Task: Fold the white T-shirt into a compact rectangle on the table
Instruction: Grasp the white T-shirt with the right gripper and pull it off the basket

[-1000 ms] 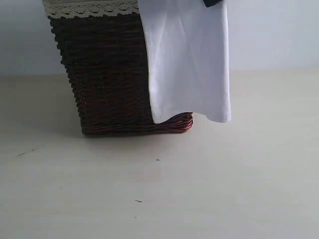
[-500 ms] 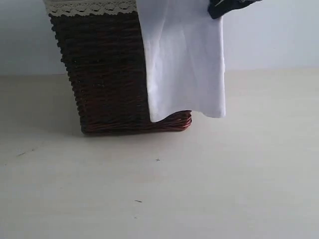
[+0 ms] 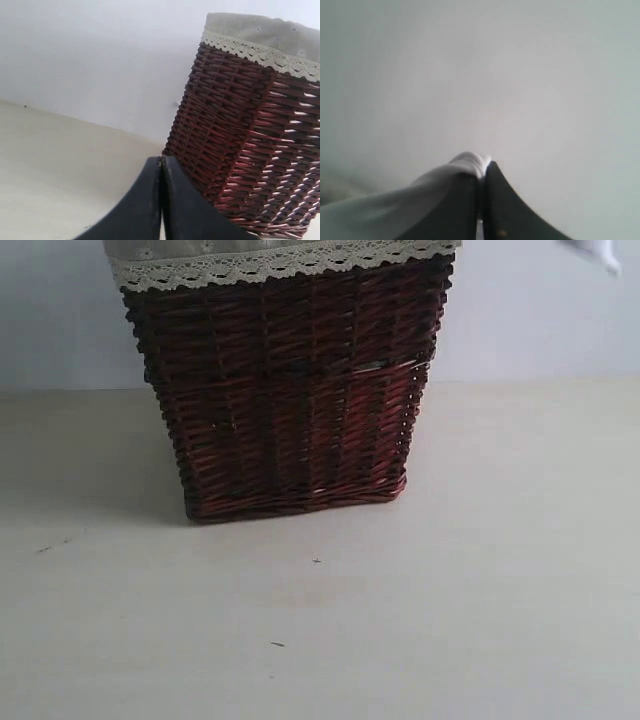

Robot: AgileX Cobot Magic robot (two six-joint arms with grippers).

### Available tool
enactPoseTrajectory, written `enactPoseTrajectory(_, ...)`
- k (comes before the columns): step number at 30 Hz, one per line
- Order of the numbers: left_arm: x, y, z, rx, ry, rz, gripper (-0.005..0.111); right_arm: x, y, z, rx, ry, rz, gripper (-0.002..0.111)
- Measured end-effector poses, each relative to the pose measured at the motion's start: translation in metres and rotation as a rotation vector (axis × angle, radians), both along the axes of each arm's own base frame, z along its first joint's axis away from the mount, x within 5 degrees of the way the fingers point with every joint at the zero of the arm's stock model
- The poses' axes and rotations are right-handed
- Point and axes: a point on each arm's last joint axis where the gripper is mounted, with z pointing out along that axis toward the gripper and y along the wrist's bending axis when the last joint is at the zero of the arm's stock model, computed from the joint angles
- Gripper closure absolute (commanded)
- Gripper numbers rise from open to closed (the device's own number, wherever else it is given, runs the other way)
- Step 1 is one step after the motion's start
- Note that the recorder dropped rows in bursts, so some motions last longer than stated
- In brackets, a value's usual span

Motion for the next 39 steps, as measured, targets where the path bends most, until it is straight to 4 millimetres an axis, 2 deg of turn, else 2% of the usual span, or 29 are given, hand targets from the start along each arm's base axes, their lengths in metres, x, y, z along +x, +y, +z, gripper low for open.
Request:
enactPoseTrajectory(4, 0.000, 0.000, 0.000, 0.000, -0.001, 0.000, 0.107, -0.030, -0.017, 0.045, 0.150, -0.226, -0.089, 0.108)
enactPoseTrajectory(9, 0.000, 0.000, 0.000, 0.000, -0.001, 0.000, 0.107, -0.068, -0.037, 0.083, 0.330, -0.454, -0.163, 0.108)
enactPoseTrajectory(13, 0.000, 0.000, 0.000, 0.000, 0.000, 0.000, 0.107, -0.102, -0.052, 0.103, 0.373, -0.596, -0.222, 0.108)
enactPoseTrajectory(17, 0.000, 0.000, 0.000, 0.000, 0.000, 0.000, 0.107, -0.128, -0.064, 0.110, 0.391, -0.646, -0.288, 0.108)
enactPoseTrajectory(20, 0.000, 0.000, 0.000, 0.000, 0.000, 0.000, 0.107, -0.131, -0.073, 0.104, 0.382, -0.569, -0.383, 0.108)
enactPoseTrajectory(23, 0.000, 0.000, 0.000, 0.006, 0.003, 0.000, 0.107, -0.122, -0.078, 0.092, 0.358, -0.445, -0.475, 0.108)
enactPoseTrajectory(26, 0.000, 0.000, 0.000, 0.013, 0.003, 0.000, 0.107, -0.096, -0.077, 0.070, 0.282, -0.248, -0.563, 0.108)
enactPoseTrajectory(30, 0.000, -0.001, -0.001, 0.029, 0.003, -0.018, 0.107, -0.051, -0.070, 0.026, 0.194, 0.058, -0.654, 0.108)
enactPoseTrajectory(34, 0.000, -0.002, -0.001, 0.042, 0.003, -0.026, 0.107, -0.024, -0.063, -0.007, 0.098, 0.248, -0.665, 0.108)
enactPoseTrajectory(36, 0.000, -0.002, -0.001, 0.044, 0.003, -0.037, 0.107, -0.022, -0.059, -0.018, 0.073, 0.313, -0.627, 0.108)
enactPoseTrajectory(39, 0.000, -0.003, -0.001, 0.054, 0.001, -0.051, 0.107, -0.031, -0.055, -0.033, 0.064, 0.394, -0.570, 0.108)
